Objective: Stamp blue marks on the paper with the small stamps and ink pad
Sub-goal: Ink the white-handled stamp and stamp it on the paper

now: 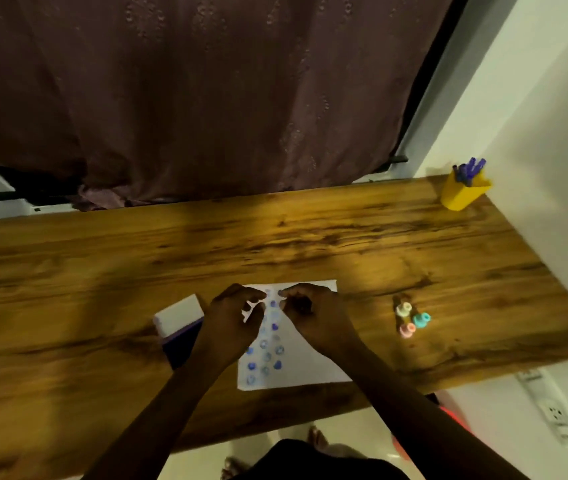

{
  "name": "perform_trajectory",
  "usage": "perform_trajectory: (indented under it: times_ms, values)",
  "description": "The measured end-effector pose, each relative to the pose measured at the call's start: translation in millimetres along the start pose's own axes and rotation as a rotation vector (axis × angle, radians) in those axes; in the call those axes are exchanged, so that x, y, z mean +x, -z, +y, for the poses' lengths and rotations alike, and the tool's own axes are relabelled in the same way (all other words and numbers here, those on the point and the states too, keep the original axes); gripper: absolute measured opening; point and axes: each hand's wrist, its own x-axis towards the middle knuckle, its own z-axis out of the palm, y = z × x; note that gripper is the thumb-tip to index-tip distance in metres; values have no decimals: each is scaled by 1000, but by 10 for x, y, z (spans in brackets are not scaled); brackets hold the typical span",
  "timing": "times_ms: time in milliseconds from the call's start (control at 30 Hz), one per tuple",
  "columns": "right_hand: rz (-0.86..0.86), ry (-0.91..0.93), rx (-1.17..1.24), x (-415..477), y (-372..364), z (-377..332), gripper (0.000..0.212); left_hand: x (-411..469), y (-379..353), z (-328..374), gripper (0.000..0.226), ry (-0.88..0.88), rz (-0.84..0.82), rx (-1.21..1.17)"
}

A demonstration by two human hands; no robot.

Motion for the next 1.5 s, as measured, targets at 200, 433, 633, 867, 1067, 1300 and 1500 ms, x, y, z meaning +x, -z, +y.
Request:
perform_trajectory:
  times_ms: [200,433,633,867,1067,1300,1500]
  values:
    - [142,-51,-44,-137,551,264,23,77,-518,460,20,-89,-71,-102]
    - [193,-55,-189,-227,1113,766,21,170,-997,773,21,-167,-173,-118]
    - [120,-230,-423,-167,1411,1187,32,235,-1304,944,25,-186,-252,-92]
    - [58,-348,-596,-104,1451,1444,30,270,-1496,1036,25,-150,-293,-61]
    - [148,-278,-484,-67,1482,1407,13,294,-1463,1051,36,-151,-280,-98]
    - [148,-196,53,80,1478,1047,19,330,-1283,1065,47,-95,-249,-382]
    - [39,-195,481,83,1346,787,19,338,-1050,1019,44,-134,-86,-468]
